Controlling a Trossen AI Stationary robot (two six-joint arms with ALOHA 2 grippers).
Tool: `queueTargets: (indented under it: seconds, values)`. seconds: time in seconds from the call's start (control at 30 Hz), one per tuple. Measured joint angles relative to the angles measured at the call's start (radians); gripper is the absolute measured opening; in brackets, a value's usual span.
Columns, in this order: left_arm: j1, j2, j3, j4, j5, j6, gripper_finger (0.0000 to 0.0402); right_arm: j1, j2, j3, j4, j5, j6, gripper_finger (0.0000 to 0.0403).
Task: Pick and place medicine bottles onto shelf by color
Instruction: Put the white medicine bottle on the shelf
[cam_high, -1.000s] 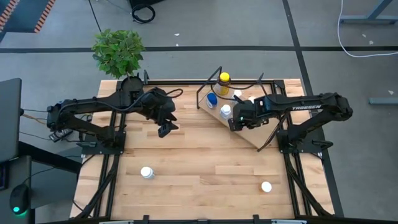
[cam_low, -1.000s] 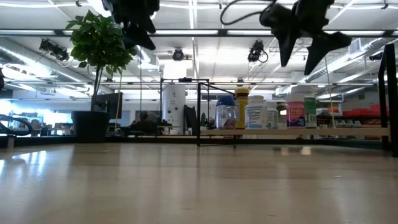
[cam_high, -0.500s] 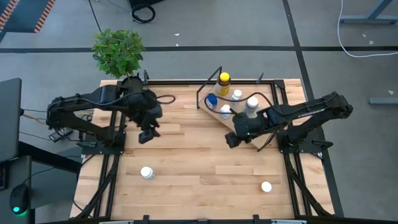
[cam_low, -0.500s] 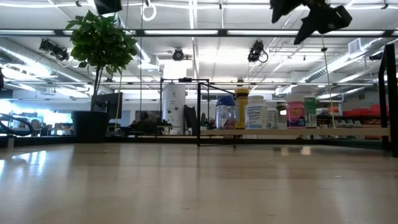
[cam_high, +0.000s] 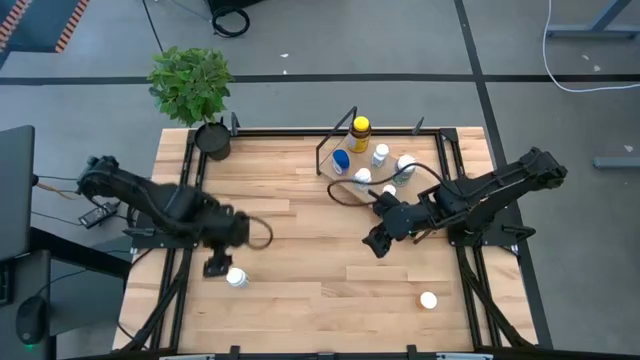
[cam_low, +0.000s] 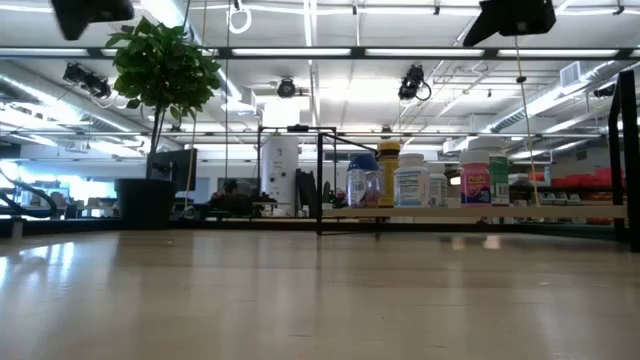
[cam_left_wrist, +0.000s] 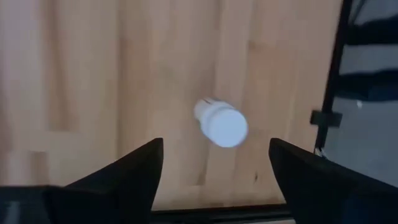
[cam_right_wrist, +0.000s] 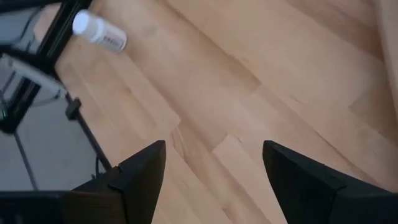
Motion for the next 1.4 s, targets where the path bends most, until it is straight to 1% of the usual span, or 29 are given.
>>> queueTargets:
  seconds: [0.13,0.23,0.43,0.53,0.63,0.77,0.87,1.03,1.4]
  values:
    - [-0.117,0.001,-0.083,0.077,-0.008,-0.079,0.0324,0.041,0.0,0.0,0.0,0.025,-0.037,0.0275]
    - [-0.179,0.009,-0.142,0.141,-0.033,-0.162,0.0339,0.064,0.0,0.0,0.0,0.064,-0.055,0.0275]
    - [-0.238,0.013,-0.263,0.264,-0.05,-0.305,0.0348,0.099,0.0,0.0,0.0,0.133,-0.08,0.0275]
    - [-0.255,0.013,-0.304,0.261,-0.08,-0.358,0.0348,0.102,0.0,0.0,0.0,0.139,-0.091,0.0275]
    - [-0.261,0.013,-0.336,0.271,-0.083,-0.383,0.0348,0.102,0.0,0.0,0.0,0.139,-0.088,0.0275]
    - [-0.264,0.013,-0.348,0.347,-0.08,-0.394,0.0348,0.102,0.0,0.0,0.0,0.139,-0.089,0.0275]
    - [-0.264,0.021,-0.347,0.388,-0.095,-0.408,0.0348,0.102,0.0,0.0,0.0,0.163,-0.087,0.0275]
    - [-0.263,0.073,-0.348,0.378,-0.098,-0.402,0.0348,0.101,0.0,0.0,0.0,0.198,-0.072,0.0275]
    - [-0.263,0.156,-0.348,0.379,-0.094,-0.438,0.0348,0.101,0.0,0.0,0.0,0.199,-0.069,0.0275]
